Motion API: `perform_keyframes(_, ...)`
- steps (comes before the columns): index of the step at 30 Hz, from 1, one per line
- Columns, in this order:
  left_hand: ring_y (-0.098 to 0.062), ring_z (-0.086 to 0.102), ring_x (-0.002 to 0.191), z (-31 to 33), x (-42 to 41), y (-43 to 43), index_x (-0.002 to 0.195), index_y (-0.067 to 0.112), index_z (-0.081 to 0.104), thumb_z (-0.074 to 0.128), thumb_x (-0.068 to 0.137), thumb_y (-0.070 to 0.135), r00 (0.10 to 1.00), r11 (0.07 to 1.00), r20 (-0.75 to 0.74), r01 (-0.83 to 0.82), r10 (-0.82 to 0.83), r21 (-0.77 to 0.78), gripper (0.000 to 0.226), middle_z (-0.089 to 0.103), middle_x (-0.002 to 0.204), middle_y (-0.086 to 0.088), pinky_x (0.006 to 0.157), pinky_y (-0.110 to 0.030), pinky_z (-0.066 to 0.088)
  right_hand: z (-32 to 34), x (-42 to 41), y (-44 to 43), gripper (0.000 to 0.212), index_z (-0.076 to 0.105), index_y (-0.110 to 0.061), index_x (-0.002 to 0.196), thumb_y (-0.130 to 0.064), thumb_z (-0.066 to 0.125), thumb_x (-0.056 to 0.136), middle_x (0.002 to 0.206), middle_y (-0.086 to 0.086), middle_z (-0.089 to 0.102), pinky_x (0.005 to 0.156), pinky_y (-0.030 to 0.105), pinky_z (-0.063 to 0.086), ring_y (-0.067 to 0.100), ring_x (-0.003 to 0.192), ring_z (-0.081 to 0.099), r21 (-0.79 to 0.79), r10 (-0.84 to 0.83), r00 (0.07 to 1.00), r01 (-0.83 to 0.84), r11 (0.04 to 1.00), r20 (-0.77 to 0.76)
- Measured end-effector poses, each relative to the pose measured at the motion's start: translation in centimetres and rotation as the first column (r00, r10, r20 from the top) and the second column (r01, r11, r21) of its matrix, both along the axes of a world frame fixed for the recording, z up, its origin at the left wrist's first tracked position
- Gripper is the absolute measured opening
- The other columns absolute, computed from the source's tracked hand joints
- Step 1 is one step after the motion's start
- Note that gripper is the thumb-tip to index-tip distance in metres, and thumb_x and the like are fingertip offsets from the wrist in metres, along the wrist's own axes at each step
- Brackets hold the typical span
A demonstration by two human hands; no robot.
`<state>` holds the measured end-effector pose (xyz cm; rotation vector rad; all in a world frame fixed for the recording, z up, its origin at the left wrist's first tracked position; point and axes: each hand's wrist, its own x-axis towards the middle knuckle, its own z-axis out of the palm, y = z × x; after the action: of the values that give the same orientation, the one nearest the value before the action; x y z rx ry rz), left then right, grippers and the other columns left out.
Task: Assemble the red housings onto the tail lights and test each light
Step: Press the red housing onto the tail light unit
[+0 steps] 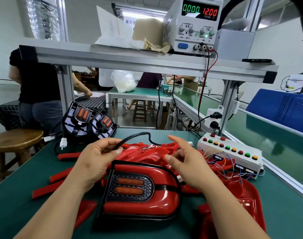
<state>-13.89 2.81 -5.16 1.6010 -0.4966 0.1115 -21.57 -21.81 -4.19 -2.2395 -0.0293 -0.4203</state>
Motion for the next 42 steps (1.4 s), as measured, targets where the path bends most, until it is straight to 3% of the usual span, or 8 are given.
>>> perform_keyframes(7,-0.012,0.07,0.086,-0.3,0.2,1.2,0.083,0.02,0.08,0.071,0.067,0.01,0.979,0.973,-0.103,0.157,-0.175,-0.169,0.021,0.076,0.089,-0.005,0.073,-0.015,0.054,-0.7,0.4,1.0,0.078,0.008,-0.067,0.136,-0.017,0.053,0.098,0.134,-0.02,0.056,0.081,-0.003,0.032,-0.009,0.113,0.052,-0.024,0.112,0.99,-0.114,0.993,-0.088)
perform_keyframes(10,-0.013,0.069,0.081,-0.4,0.1,1.3,0.077,0.017,0.079,0.079,0.061,0.01,0.956,0.946,-0.155,0.206,-0.249,-0.248,0.017,0.075,0.083,-0.003,0.068,-0.016,0.055,-0.6,0.2,1.2,0.077,0.008,-0.065,0.137,-0.014,0.051,0.099,0.136,-0.026,0.049,0.08,-0.01,0.026,-0.029,0.102,0.044,-0.027,0.172,0.98,-0.176,0.984,-0.101)
perform_keyframes(14,-0.009,0.071,0.082,-0.2,-0.2,1.5,0.067,0.019,0.077,0.099,0.035,0.031,0.95,0.94,-0.152,0.229,-0.272,-0.254,0.041,0.076,0.085,-0.002,0.069,-0.014,0.054,-0.5,0.0,1.9,0.074,0.011,-0.056,0.144,-0.009,0.049,0.1,0.139,-0.031,0.039,0.091,-0.011,0.015,-0.025,0.125,0.025,-0.033,0.253,0.961,-0.258,0.966,-0.111)
perform_keyframes(16,-0.012,0.07,0.088,-0.1,-0.3,1.6,0.064,0.02,0.075,0.087,0.053,0.012,0.942,0.937,-0.163,0.252,-0.295,-0.241,0.018,0.076,0.09,-0.004,0.071,-0.015,0.054,-0.4,-0.2,2.2,0.077,0.01,-0.055,0.145,-0.006,0.049,0.099,0.139,-0.035,0.03,0.096,-0.009,0.014,-0.031,0.123,0.02,-0.014,0.28,0.957,-0.282,0.959,-0.075)
perform_keyframes(24,-0.016,0.074,0.089,0.4,-0.7,1.6,0.059,0.017,0.074,0.061,0.062,-0.01,0.925,0.915,-0.223,0.225,-0.309,-0.335,0.03,0.075,0.078,-0.01,0.074,-0.019,0.058,0.3,-0.5,2.4,0.091,-0.001,-0.077,0.129,-0.017,0.058,0.095,0.158,-0.027,-0.003,0.12,0.029,0.005,-0.004,0.146,-0.005,-0.044,0.177,0.973,-0.172,0.984,0.15)
perform_keyframes(31,-0.019,0.07,0.083,0.6,-0.4,1.6,0.071,0.003,0.069,0.053,0.079,-0.016,0.925,0.937,-0.342,0.039,-0.165,-0.346,0.025,0.073,0.081,-0.014,0.073,-0.03,0.06,0.1,-0.1,0.9,0.096,-0.004,-0.07,0.136,-0.014,0.061,0.093,0.142,-0.047,0.001,0.122,0.037,0.012,-0.025,0.134,0.002,0.176,0.004,0.955,-0.059,0.983,0.297)
perform_keyframes(36,-0.01,0.072,0.067,0.5,0.3,1.6,0.081,0.008,0.058,0.042,0.093,-0.013,0.866,0.909,-0.492,-0.135,-0.084,-0.393,0.029,0.07,0.066,-0.001,0.065,-0.031,0.06,0.0,0.3,0.4,0.086,0.013,-0.063,0.134,-0.001,0.056,0.094,0.139,-0.049,0.016,0.12,0.035,0.019,-0.014,0.14,0.015,0.413,-0.091,0.926,-0.074,0.908,0.367)
perform_keyframes(42,-0.011,0.071,0.065,0.5,0.8,2.0,0.081,0.012,0.058,0.044,0.095,-0.008,0.781,0.867,-0.621,-0.269,-0.058,-0.419,0.028,0.068,0.059,0.003,0.08,-0.04,0.051,-0.2,0.6,-0.8,0.057,0.033,-0.057,0.129,-0.016,0.056,0.096,0.149,-0.019,0.035,0.11,0.029,0.033,0.001,0.135,0.039,0.598,-0.235,0.905,-0.025,0.801,0.354)
